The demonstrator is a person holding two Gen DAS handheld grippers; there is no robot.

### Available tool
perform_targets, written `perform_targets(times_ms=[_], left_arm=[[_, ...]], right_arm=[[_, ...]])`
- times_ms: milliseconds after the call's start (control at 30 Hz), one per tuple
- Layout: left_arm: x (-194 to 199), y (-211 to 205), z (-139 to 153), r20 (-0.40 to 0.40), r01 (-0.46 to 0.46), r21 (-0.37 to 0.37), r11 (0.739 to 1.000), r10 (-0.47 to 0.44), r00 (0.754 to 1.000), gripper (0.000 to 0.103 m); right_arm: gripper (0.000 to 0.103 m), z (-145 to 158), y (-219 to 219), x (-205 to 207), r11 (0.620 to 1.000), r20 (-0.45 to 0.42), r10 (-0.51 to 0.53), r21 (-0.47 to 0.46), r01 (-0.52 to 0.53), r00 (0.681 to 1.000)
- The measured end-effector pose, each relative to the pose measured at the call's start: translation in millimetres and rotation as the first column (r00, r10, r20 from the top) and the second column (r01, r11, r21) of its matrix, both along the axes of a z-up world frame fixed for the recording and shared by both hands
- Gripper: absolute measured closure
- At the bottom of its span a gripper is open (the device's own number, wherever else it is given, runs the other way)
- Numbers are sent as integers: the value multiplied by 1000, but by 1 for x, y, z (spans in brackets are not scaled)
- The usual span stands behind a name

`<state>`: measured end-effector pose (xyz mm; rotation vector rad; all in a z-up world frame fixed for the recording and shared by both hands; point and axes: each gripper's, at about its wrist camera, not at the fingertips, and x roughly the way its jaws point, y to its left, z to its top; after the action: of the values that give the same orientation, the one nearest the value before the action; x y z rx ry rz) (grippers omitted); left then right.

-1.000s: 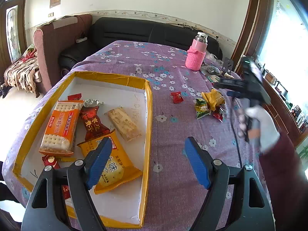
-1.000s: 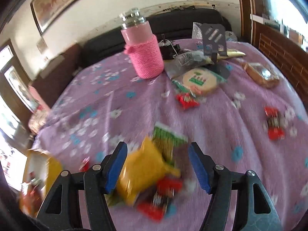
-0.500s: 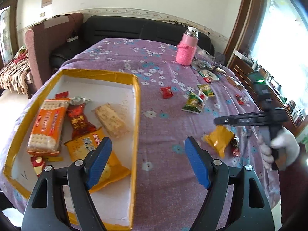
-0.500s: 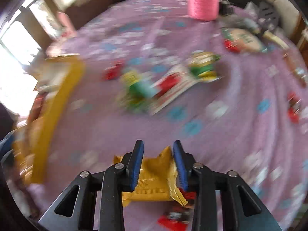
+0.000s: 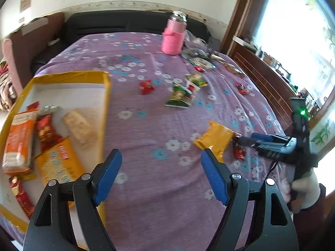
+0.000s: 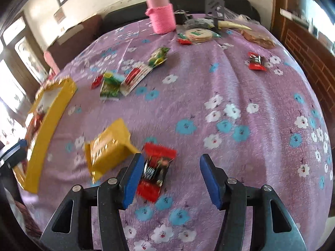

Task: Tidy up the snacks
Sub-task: 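Grasp the yellow-wrapped pack with the left tool while the right tool grasps a red candy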

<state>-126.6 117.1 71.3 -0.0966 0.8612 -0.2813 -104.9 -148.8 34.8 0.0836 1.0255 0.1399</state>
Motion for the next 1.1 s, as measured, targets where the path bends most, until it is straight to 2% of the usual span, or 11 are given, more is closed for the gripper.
perform_targets(times_ms=[67, 167, 200, 233, 367, 533, 833, 1000, 1067, 1100], left_arm=[[1, -11, 0, -6, 32, -5, 999, -32, 999, 25], [1, -21, 2, 6, 67, -1, 998, -67, 998, 25], [2, -26, 2, 8, 88, 1, 996, -88, 996, 25], [3, -29, 2, 6, 104, 1, 995, -104, 995, 25], [14, -54, -2, 9, 184, 52, 982, -185, 983, 25], [37, -91, -17, -34, 284, 111, 952, -282, 959, 25], [59, -128, -41, -80, 379, 141, 914, -371, 925, 26], [67, -143, -58, -159, 381, 180, 907, -355, 921, 26], [65, -146, -58, -140, 361, 214, 908, -338, 931, 33], [64, -146, -57, -129, 341, 228, 912, -319, 939, 47]], right_arm=[[48, -7, 13, -1, 998, 2, 24, -54, -24, 1000], [56, -16, 25, -1, 996, 6, 43, -84, -42, 999], [74, -17, 27, 0, 994, 19, 44, -102, -42, 999], [76, -18, 27, 1, 992, 24, 44, -116, -41, 999], [76, -17, 12, 3, 997, 33, 12, -75, -9, 999], [76, -18, -6, 3, 1000, 47, -15, -9, 15, 999], [75, -19, -8, 3, 1000, 64, -13, 16, 12, 998], [75, -19, -9, 3, 1000, 68, -11, 21, 10, 998], [75, -19, -9, 3, 1000, 68, -11, 23, 10, 998], [75, -19, -9, 2, 1000, 69, -11, 22, 10, 998]])
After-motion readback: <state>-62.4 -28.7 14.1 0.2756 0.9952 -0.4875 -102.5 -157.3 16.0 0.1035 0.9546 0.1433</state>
